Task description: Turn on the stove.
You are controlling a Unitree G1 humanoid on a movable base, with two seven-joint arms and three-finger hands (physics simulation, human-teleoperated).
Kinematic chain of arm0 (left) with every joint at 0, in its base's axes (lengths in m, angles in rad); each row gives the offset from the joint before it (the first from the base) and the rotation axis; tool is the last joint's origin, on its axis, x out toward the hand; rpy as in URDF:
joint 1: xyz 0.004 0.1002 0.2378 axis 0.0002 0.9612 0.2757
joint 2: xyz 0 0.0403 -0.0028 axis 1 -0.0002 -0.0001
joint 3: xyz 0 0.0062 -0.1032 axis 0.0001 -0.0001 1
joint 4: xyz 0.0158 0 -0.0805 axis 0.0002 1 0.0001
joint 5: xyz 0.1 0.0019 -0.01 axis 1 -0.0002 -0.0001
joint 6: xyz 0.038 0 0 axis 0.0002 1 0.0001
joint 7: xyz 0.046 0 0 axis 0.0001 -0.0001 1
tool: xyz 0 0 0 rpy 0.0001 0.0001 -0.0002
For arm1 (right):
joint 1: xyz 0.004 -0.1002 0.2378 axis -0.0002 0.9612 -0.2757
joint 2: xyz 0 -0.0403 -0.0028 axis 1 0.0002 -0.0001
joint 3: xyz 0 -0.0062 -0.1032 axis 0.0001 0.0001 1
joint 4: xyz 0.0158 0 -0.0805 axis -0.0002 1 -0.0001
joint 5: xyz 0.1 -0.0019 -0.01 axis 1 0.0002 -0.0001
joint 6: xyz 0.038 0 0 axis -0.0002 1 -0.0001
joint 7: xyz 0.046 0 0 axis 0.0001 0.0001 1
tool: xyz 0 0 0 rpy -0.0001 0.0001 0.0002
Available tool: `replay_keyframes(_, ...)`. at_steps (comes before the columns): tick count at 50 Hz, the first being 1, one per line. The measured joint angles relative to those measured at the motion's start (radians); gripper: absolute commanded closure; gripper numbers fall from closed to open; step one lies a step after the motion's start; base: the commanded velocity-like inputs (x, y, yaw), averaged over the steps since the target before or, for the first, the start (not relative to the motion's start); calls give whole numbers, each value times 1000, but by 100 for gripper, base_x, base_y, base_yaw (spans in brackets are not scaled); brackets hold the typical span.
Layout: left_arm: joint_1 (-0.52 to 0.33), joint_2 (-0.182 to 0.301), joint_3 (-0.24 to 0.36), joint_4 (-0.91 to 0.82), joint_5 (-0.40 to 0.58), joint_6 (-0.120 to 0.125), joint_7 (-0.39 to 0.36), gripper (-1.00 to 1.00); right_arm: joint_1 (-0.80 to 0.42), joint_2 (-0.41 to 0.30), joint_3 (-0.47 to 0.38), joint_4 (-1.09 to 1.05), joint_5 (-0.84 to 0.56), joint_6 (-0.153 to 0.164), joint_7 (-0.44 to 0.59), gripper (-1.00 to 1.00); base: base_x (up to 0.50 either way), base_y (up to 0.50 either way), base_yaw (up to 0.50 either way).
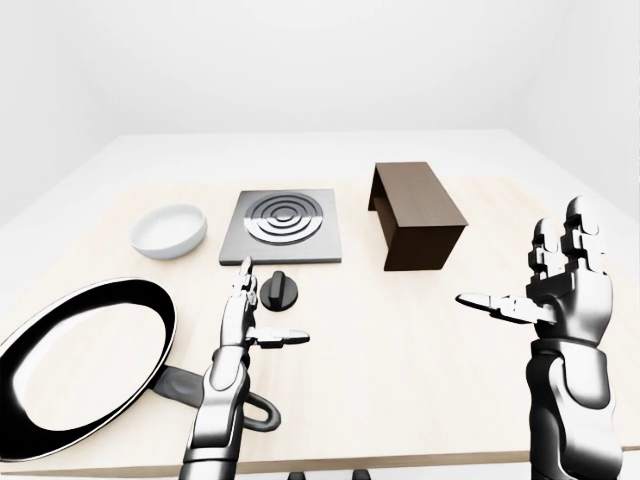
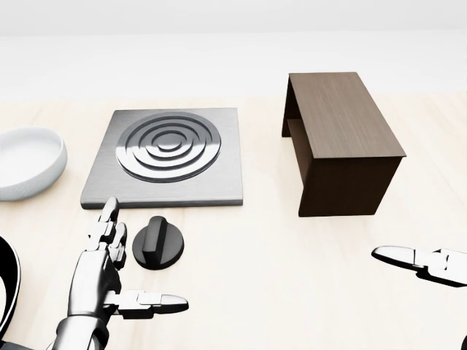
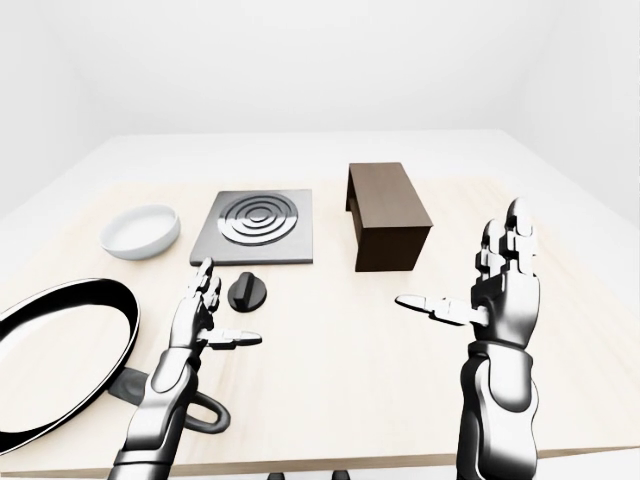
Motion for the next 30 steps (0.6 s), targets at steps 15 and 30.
replay_keyframes(15,-1,-6,-12,-1,7,2,2,-100,5,3,-2,-4,3,0,1,-100,4,0,0)
replay_keyframes(30,9,-21,-48,-19,24,10,6,-100,9,5,-1,-5,5,0,2,-100,0,0,0)
